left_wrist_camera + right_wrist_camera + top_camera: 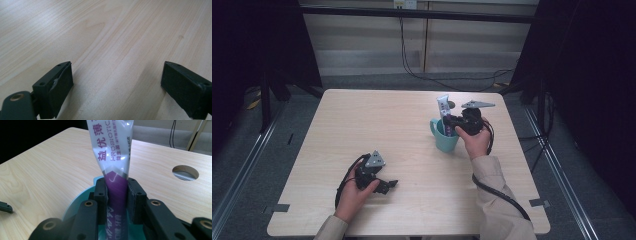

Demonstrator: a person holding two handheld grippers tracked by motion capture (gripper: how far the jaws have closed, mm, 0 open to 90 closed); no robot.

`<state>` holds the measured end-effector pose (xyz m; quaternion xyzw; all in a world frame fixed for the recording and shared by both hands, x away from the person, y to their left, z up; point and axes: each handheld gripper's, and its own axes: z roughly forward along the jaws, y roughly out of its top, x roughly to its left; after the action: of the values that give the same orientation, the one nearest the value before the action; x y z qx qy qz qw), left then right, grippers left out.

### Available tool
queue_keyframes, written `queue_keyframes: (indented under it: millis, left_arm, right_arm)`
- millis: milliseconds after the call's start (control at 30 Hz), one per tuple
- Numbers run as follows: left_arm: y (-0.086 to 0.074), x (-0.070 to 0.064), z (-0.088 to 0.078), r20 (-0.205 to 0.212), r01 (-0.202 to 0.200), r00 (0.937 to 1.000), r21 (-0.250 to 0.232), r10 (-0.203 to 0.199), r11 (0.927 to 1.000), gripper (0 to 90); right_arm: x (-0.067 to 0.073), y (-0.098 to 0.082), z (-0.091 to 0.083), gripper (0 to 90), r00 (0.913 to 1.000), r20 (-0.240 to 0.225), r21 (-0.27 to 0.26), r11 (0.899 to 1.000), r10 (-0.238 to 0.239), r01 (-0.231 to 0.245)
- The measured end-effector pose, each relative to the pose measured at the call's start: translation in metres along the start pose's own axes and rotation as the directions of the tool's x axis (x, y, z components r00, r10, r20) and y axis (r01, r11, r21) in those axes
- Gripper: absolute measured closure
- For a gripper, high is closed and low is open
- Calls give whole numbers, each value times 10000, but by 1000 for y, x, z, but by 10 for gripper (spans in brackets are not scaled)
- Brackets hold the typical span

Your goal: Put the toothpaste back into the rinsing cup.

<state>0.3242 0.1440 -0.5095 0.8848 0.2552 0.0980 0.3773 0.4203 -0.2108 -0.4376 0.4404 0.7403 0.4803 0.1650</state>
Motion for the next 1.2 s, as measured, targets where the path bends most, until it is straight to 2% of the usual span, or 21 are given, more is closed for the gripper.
queue_keyframes:
  millis: [267,333,433,533,800,1200]
  left_arm:
    - [0,0,0,-1,-1,10000,3,1,10000,103]
    - [0,0,0,2,-17,10000,0,17,10000,102]
    - [0,0,0,0,3,10000,0,-3,10000,103]
    - [0,0,0,-1,0,10000,5,0,10000,103]
    - [0,0,0,2,-5,10000,-10,5,10000,102]
    - [0,0,0,2,-20,10000,2,20,10000,102]
  right_arm:
    - [1,-1,-2,687,10000,63,-4,10000,-65,65]
    - [1,0,-4,621,9996,214,47,9998,-168,167]
    - [1,1,-6,582,9993,274,95,9996,-253,251]
    - [2,3,-8,489,9992,250,121,9994,-324,321]
    - [4,6,-11,377,9988,302,295,9989,-378,369]
    - [7,9,-17,303,9987,178,443,9979,-474,465]
